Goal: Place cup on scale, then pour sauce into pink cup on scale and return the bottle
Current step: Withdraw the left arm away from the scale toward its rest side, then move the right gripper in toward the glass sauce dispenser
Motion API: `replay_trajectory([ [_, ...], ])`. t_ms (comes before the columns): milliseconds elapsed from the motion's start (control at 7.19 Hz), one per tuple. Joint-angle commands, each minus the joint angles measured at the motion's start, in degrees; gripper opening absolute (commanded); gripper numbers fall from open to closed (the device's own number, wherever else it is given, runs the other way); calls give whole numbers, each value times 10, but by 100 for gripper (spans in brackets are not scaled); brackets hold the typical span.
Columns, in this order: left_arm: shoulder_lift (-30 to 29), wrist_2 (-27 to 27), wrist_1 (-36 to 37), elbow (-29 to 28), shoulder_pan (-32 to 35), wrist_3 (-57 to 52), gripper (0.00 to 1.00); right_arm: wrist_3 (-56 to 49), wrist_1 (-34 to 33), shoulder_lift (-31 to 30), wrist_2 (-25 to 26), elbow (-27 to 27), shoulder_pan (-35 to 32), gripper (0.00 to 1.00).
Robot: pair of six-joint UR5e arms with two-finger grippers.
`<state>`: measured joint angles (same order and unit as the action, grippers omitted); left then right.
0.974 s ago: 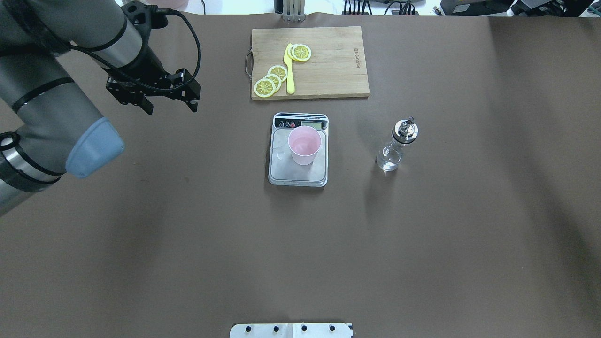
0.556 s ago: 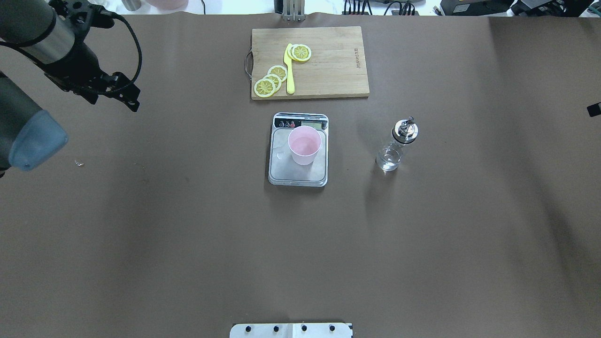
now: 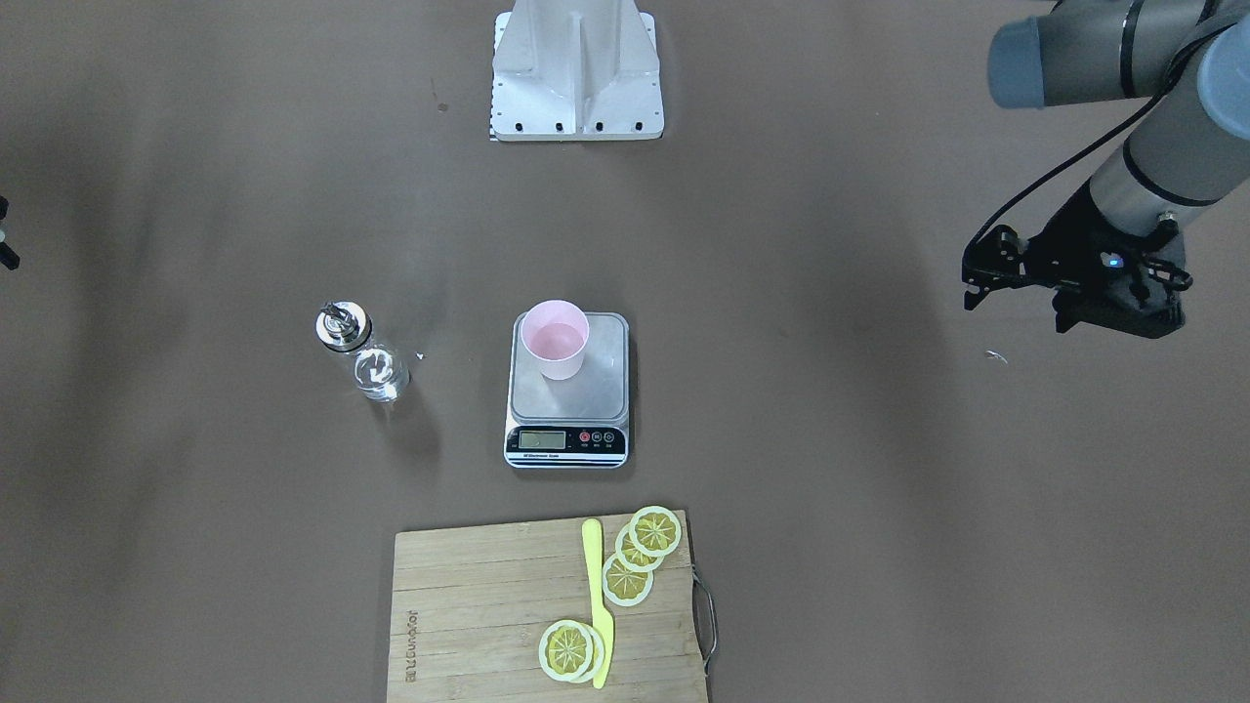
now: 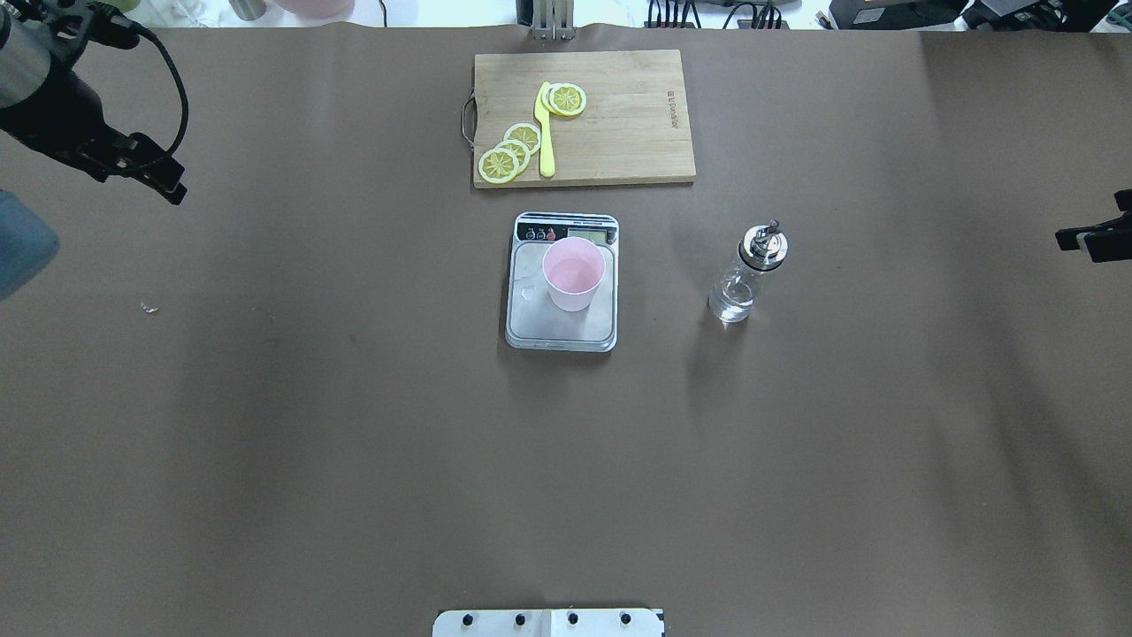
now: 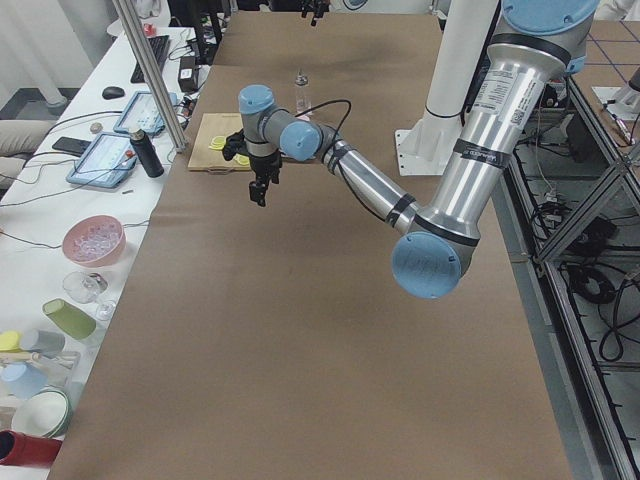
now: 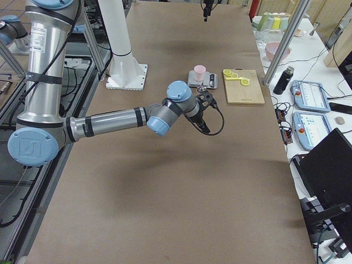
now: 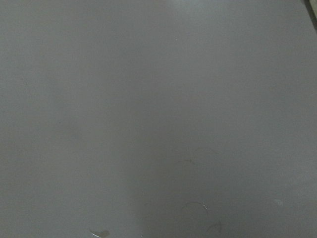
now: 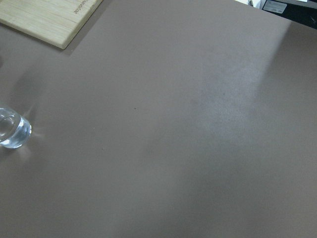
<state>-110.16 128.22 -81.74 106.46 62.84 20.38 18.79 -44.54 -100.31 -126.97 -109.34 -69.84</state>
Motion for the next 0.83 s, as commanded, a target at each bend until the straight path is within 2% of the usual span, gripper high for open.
replay_trajectory([
  [0, 2, -1, 0, 0, 1, -3, 98, 58, 118, -38, 33, 1, 42, 100],
  [139, 10, 0, 0, 2, 1, -3, 98, 92, 155, -38, 46, 2, 65, 100],
  [278, 10, 0, 0, 1, 1, -3, 98, 169, 209, -38, 62, 2, 100, 100],
  [417, 10, -1, 0, 1, 1, -3, 98, 193, 233, -39, 94, 2, 137, 100],
  [695, 10, -1, 0, 1, 1, -3, 98, 229, 233, -21, 206, 1, 227, 100],
])
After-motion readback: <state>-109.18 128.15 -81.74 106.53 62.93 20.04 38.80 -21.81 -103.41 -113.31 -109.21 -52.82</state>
